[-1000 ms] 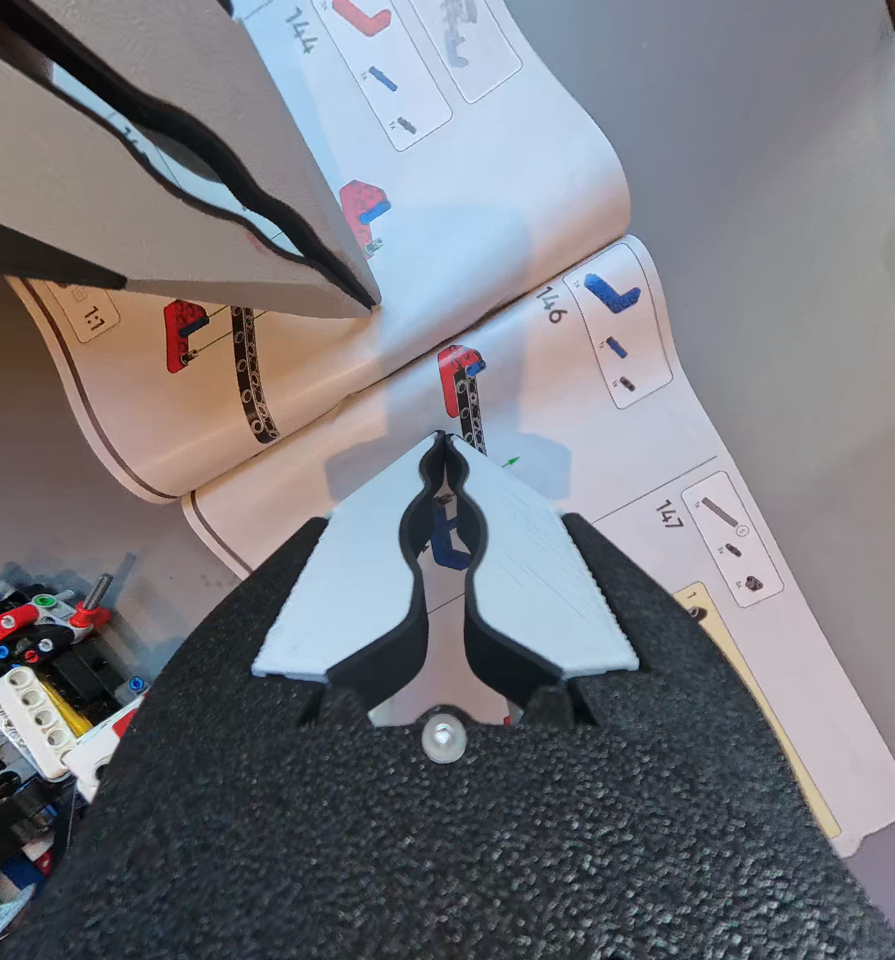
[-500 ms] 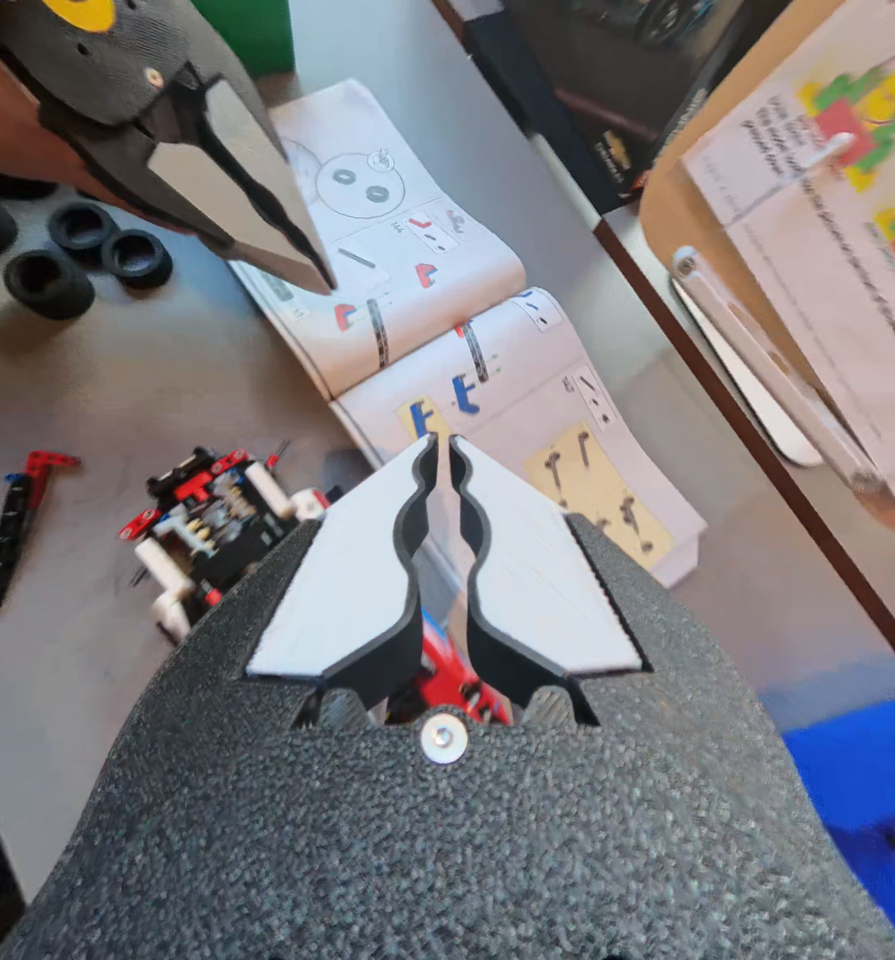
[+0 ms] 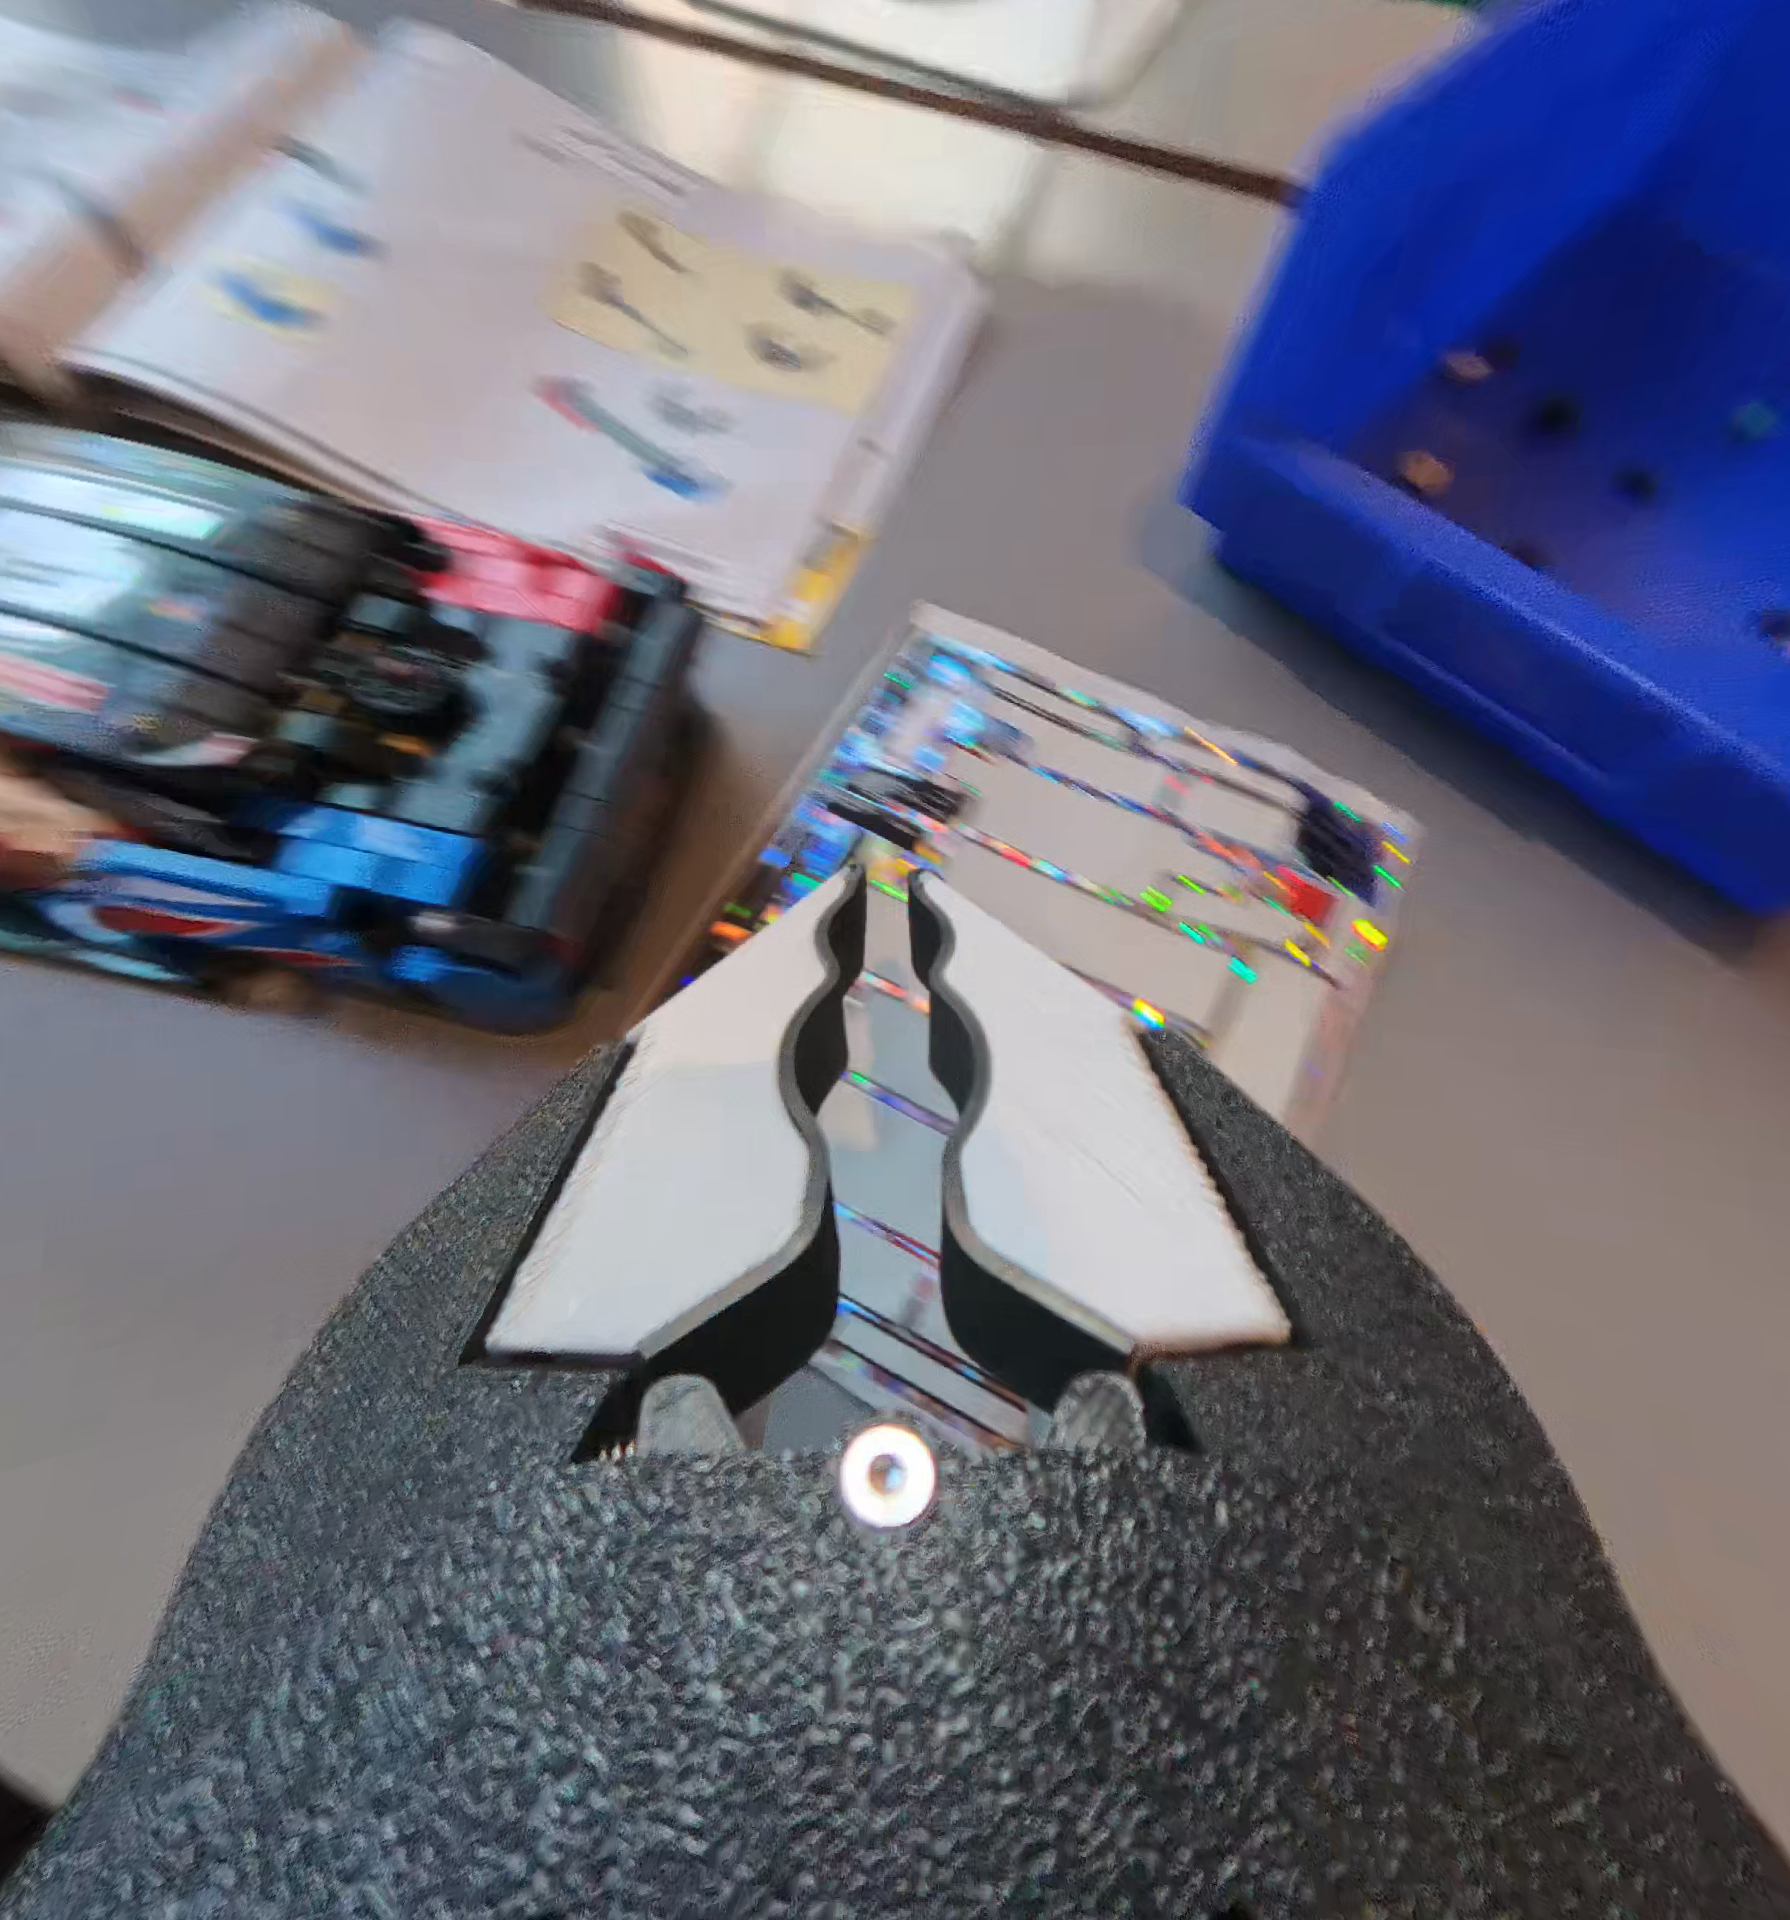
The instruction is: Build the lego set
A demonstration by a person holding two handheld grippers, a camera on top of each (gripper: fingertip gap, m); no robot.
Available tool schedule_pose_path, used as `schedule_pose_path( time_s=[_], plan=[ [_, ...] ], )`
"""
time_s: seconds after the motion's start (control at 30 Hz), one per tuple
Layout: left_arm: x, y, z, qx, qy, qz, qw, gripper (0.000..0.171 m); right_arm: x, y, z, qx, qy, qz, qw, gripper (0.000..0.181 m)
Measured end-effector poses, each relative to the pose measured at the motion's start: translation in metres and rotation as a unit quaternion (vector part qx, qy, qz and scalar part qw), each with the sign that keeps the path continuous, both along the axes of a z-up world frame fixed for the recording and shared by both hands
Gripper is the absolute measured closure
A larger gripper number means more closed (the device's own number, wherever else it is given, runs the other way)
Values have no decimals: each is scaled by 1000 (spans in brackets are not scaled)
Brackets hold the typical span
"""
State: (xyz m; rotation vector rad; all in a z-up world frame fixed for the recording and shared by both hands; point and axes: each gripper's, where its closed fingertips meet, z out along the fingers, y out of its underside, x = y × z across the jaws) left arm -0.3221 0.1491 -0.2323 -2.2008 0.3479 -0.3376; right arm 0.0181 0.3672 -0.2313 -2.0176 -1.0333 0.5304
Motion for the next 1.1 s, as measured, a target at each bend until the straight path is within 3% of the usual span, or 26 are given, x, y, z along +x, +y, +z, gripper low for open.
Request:
schedule_pose_path(
  time_s=[0.03,0.17,0.23,0.3,0.5,0.6,0.8,1.1],
  plan=[
    [3,-2,0,1,-15,-2,1000,132,18,13,-10,-3,-24,-34,999,173],
    [7,-4,-8,-14,-21,-6,1000,132,42,20,-59,-62,-110,-43,991,157],
    [7,-5,-10,-21,-18,-5,1000,132,35,19,-62,-60,-98,-32,993,171],
    [9,-6,-10,-20,-20,-1,1000,132,50,27,-62,-27,-140,-50,988,181],
    [11,-13,-14,-28,-20,9,999,133,73,35,-62,-16,-154,-55,986,181],
    [10,-14,-11,-25,-13,15,999,133,68,35,-46,8,-135,-40,990,176],
    [-1,-12,-6,34,8,54,998,128,18,23,21,109,33,-30,993,176],
    [3,9,26,203,1,60,977,123,-19,33,47,148,138,-94,975,175]
  ],
)
